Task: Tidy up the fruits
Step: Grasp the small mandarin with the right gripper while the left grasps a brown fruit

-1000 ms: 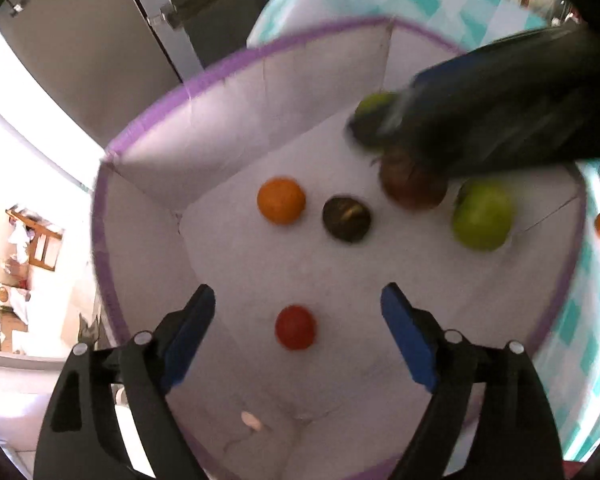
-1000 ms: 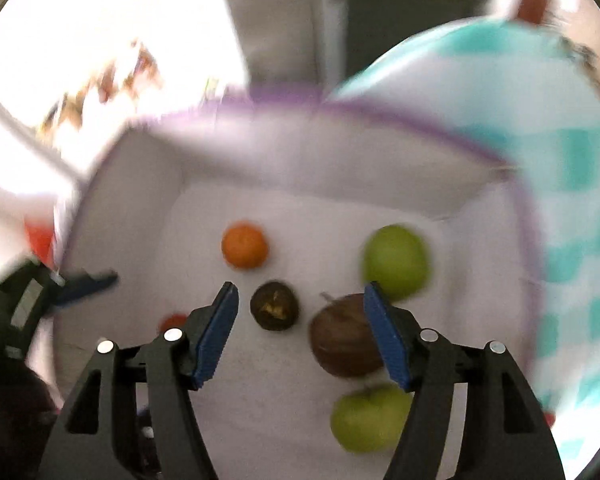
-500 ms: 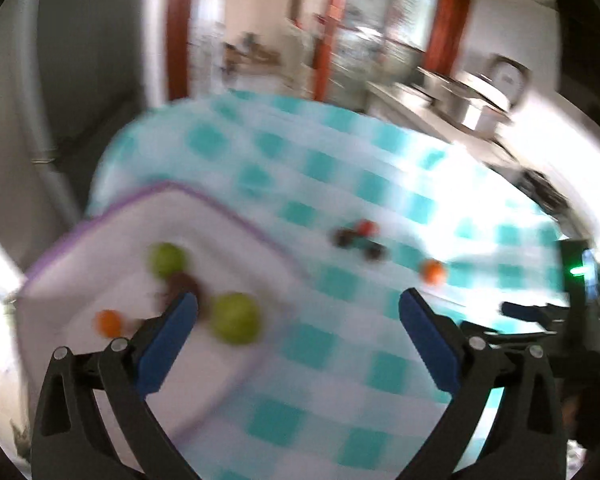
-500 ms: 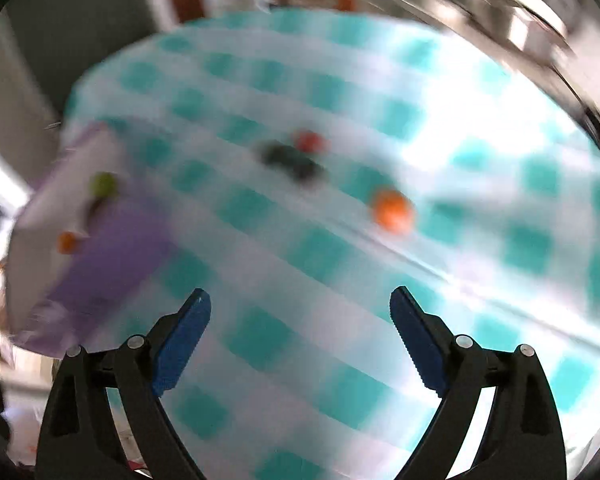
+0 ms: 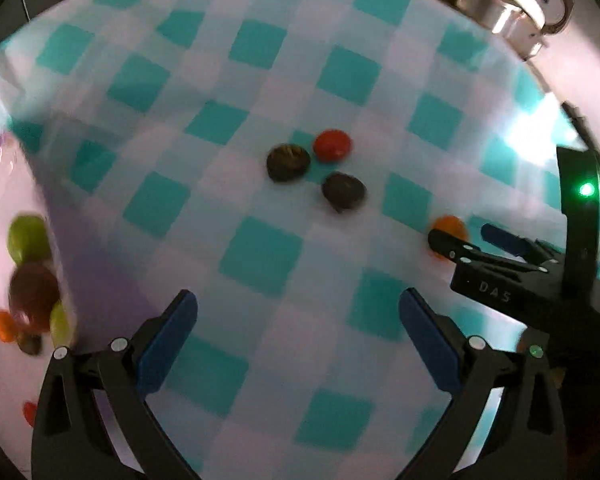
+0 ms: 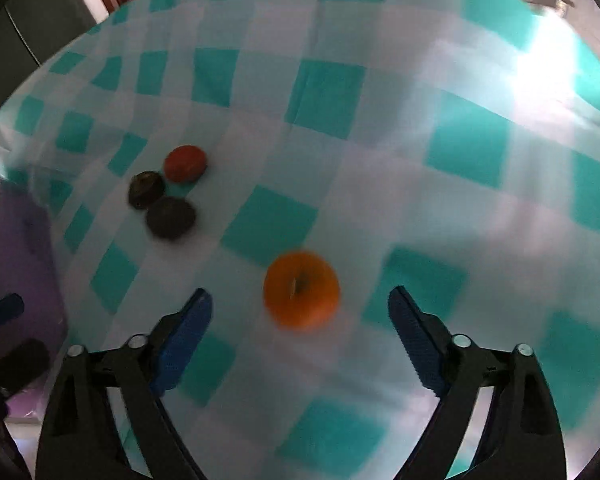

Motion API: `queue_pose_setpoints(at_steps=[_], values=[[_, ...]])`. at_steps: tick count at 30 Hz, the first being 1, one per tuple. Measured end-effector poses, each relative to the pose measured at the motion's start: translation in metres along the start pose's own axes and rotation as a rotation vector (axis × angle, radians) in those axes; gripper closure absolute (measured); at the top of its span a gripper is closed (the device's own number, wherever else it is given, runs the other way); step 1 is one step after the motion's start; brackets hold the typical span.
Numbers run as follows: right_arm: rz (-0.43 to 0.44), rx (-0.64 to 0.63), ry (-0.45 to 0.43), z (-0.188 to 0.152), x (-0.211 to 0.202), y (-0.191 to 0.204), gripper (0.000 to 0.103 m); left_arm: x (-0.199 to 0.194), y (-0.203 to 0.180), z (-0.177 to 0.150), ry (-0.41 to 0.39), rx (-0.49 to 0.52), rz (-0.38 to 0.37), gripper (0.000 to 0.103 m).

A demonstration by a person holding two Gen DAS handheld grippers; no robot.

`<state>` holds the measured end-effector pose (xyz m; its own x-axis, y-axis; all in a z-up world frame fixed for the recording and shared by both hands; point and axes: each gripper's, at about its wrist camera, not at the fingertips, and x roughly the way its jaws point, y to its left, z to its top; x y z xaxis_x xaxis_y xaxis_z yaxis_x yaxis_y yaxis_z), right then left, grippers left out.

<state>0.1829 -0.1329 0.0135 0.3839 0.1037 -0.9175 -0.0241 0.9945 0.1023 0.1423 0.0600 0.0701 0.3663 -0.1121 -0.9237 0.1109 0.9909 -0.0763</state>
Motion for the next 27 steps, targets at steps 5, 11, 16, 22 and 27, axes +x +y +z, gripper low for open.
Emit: queue_pose_setpoints(at_steps=[5,11,16,22,27], values=[[-0.03,-0.107,-0.011,-0.005,0.017,0.006,0.045,0.034,-0.028,0.012,0.0,0.075,0.006,0.002],[0.008,-0.091,-0.095,-0.018,0.01,-0.009,0.059,0.073,-0.025,0.032,0.014,0.008,0.048,0.003],[0.033,-0.081,-0.152,-0.026,0.006,-0.015,0.058,0.092,-0.034,0.048,0.001,0.029,0.065,0.007],[0.036,-0.108,-0.184,-0.031,0.005,-0.014,0.057,0.102,-0.05,0.049,-0.012,0.101,0.087,0.034],[0.031,-0.12,-0.208,-0.036,0.002,-0.013,0.057,0.099,-0.056,0.043,-0.019,0.107,0.083,0.038]])
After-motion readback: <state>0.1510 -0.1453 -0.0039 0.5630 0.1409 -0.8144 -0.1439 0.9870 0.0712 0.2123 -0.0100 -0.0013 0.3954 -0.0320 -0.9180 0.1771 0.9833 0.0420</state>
